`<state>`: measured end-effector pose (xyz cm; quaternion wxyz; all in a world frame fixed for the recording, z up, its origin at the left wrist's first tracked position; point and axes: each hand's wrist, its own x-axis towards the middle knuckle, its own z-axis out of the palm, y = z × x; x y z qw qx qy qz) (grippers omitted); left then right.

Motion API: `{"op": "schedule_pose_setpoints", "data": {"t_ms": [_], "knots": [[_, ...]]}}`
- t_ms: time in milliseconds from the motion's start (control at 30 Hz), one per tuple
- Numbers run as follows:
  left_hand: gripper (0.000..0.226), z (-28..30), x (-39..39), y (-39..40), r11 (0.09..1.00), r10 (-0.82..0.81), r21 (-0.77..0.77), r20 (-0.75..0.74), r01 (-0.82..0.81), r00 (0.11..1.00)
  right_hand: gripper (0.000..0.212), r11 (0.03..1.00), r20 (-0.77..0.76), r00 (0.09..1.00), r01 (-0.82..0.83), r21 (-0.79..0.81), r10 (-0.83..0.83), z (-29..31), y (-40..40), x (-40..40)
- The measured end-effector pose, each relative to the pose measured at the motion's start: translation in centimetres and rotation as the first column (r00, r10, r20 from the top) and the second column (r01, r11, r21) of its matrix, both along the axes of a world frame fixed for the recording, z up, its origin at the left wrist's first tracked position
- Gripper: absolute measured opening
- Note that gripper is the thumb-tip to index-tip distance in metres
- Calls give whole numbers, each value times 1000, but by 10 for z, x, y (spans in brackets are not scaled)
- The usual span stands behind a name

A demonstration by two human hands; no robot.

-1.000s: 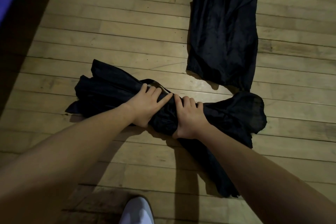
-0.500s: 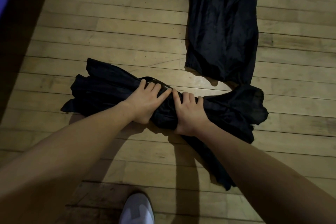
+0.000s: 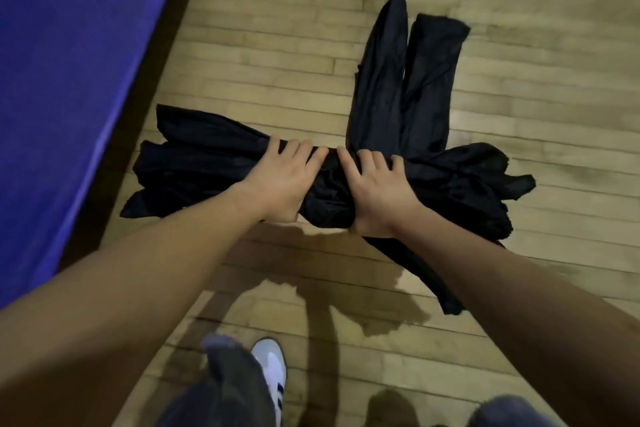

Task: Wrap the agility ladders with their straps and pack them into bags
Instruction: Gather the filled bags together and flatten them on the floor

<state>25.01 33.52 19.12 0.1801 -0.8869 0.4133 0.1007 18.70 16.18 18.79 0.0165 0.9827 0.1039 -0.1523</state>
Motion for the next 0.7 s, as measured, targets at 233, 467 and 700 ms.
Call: {"op": "schedule_pose_setpoints", "data": {"t_ms": [233,467,700], "knots": [[104,204,-2,27,997,76,-10,35,-76,996,127,995,19,995,-99,-9,99,207,23,14],[112,429,25,61,990,142,-31,132,-139,981,128,982,127,975,-177,-64,184,433,53,53],[109,599,34,89,971,237,-94,259,-220,936,130,948,291,904,-284,-143,314,600,78,80]]}}
